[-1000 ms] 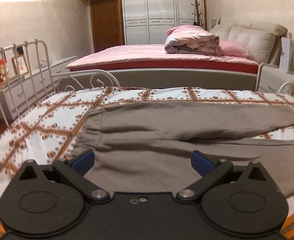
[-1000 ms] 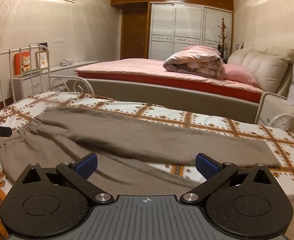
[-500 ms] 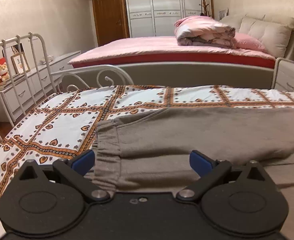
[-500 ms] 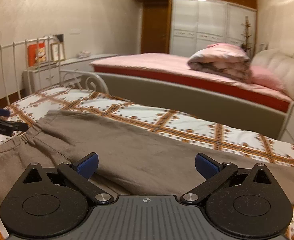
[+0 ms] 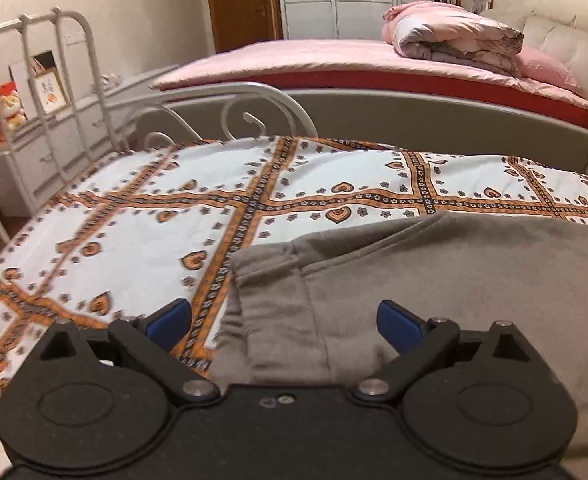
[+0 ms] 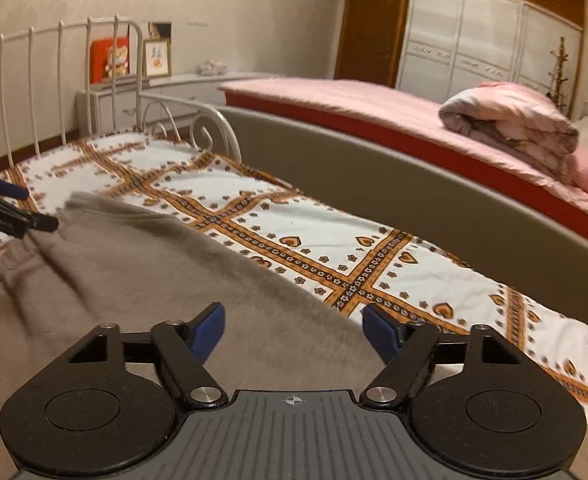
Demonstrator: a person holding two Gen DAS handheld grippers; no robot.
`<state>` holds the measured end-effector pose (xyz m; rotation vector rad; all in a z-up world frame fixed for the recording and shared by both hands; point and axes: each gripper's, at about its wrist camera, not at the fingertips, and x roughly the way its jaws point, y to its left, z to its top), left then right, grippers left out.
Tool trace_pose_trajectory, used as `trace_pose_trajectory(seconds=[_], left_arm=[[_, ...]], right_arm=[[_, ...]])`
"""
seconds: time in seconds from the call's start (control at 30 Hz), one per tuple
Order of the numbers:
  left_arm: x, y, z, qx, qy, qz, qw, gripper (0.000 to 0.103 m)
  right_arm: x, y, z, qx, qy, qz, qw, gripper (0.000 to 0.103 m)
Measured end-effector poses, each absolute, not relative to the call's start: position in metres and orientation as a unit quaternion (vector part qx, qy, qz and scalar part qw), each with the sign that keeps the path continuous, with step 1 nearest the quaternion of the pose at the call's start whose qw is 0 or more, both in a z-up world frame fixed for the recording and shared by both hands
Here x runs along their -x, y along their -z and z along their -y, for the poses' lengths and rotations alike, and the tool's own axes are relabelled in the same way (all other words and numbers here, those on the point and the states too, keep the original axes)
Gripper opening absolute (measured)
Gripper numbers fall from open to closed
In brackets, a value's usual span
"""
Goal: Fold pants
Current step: 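Move the left tool to the waistband while the right tool approaches it too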
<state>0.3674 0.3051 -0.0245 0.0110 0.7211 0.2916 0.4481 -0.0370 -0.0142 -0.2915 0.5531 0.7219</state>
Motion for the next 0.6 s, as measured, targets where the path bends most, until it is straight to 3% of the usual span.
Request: trace_pose_trajectory(seconds=[0.1,0.17,0.23,0.6], left_arm=[[-0.38,0.033,-0.309,-0.01,-0.142,-0.359,0.922,0.088],[-0.387,0.037,-0.312,-0.003,-0.138,-0.366,0.921,0.079],[-0.396,0.042,-0.319,0.009,-0.136,-0.373,0.918,0.053],[-0.422,0.042,-0.346,0.056,-0.144,-0.384,0.91,0.066]], right_arm=[[-0.476,0.029,0.024,0.159,-0.353,-0.281,0.878,0.066],[-0.489,0.038,0.02,0.165,-0.357,-0.288,0.873,0.065],[-0.5,0.046,0.016,0.167,-0.359,-0.296,0.869,0.065],[-0.542,0.069,0.012,0.169,-0.393,-0.334,0.84,0.065]])
